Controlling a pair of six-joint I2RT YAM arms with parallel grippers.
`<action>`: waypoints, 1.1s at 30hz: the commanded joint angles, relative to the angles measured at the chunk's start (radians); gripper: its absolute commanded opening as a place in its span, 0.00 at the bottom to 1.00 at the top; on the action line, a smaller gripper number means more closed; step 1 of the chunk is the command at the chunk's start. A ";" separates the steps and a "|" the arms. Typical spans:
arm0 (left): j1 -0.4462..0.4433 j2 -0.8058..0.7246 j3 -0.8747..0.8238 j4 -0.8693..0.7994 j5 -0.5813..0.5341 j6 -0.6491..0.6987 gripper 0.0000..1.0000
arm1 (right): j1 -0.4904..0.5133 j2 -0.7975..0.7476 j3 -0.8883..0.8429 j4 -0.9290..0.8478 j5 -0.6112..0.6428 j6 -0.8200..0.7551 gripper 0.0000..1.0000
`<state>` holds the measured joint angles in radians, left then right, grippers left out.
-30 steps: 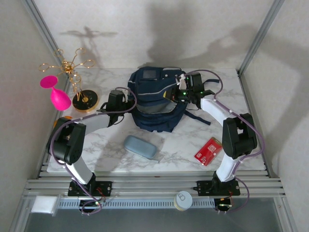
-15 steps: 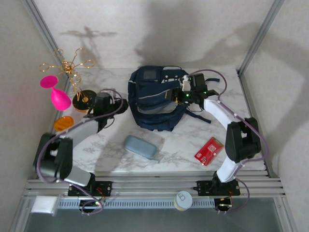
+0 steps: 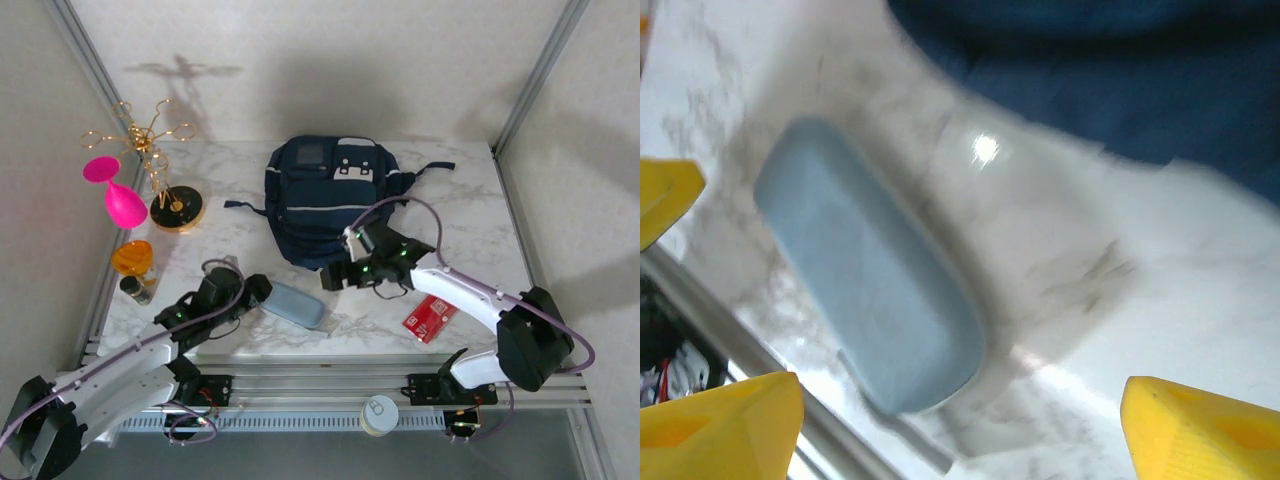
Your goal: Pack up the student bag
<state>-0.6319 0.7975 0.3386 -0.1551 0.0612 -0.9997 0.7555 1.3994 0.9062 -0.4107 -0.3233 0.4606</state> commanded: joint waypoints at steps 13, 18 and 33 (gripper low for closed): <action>-0.078 0.174 -0.135 0.199 -0.052 -0.133 0.43 | 0.150 0.277 -0.039 0.359 -0.085 0.159 0.89; -0.080 0.221 -0.150 0.228 -0.054 -0.134 0.32 | 0.174 0.290 -0.062 0.423 -0.160 0.181 0.86; -0.092 0.252 -0.166 0.248 -0.084 -0.151 0.29 | 0.182 0.263 -0.073 0.439 -0.165 0.175 0.44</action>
<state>-0.7063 1.0245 0.1997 0.1543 -0.0128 -1.1347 0.9218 1.6737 0.8276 -0.0254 -0.4625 0.6460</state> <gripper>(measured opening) 0.297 0.448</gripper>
